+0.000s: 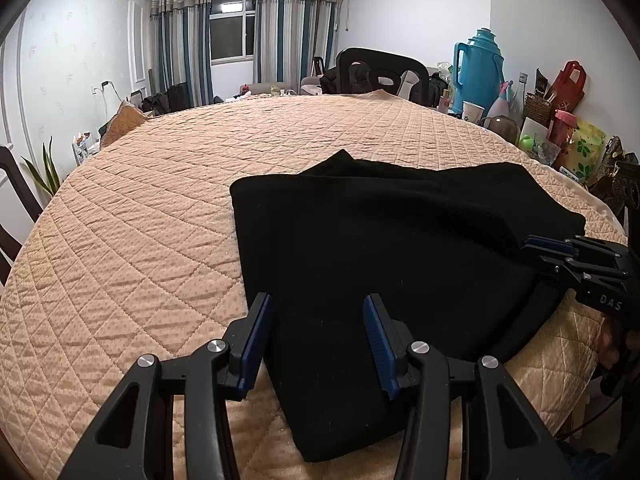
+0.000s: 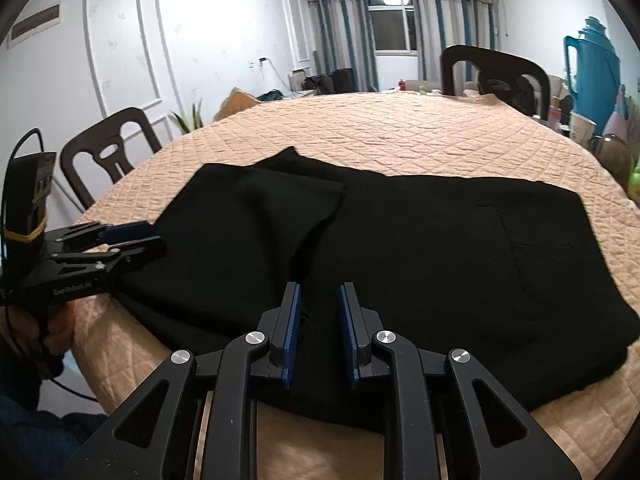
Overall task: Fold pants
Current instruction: 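Lower the folded pants onto the table and open both grippers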
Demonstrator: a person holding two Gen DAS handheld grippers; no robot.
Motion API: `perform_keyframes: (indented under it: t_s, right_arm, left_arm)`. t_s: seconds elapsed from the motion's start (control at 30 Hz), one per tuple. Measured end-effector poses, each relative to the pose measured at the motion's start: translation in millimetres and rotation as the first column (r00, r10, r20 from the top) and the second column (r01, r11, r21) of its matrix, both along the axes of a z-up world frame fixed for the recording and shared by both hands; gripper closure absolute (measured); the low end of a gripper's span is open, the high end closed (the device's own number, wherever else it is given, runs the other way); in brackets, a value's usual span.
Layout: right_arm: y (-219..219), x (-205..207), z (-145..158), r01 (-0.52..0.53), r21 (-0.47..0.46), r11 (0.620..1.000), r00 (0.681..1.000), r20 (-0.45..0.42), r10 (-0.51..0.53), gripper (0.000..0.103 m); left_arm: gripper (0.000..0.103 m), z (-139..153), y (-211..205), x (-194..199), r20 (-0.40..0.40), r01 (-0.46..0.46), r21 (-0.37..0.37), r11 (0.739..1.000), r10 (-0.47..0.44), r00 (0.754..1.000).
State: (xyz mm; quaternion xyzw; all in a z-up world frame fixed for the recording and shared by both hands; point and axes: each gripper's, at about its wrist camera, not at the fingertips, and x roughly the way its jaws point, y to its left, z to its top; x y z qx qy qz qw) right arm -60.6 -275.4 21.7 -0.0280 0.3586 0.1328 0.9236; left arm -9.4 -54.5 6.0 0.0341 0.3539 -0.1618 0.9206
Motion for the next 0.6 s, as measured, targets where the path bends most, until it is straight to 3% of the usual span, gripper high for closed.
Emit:
perform_keyframes:
  t_s: [0.27, 0.47, 0.6]
  right_arm:
    - [-28, -8, 5, 0.065, -0.008, 0.998, 0.998, 0.005, -0.064, 0.083]
    - [-70, -19, 14, 0.189, 0.054, 0.98, 0.982, 0.006, -0.19, 0.083]
    - [-102, -30, 13, 0.286, 0.125, 0.95, 0.958, -0.025, -0.285, 0.071]
  left_arm:
    - [0.053, 0, 0, 0, 0.0, 0.0, -0.001, 1.0, 0.0, 1.0]
    - [0.053, 0, 1, -2, 0.002, -0.006, 0.0, 1.0, 0.006, 1.0]
    - [0.049, 0, 4, -5, 0.003, -0.015, -0.002, 1.0, 0.015, 1.0]
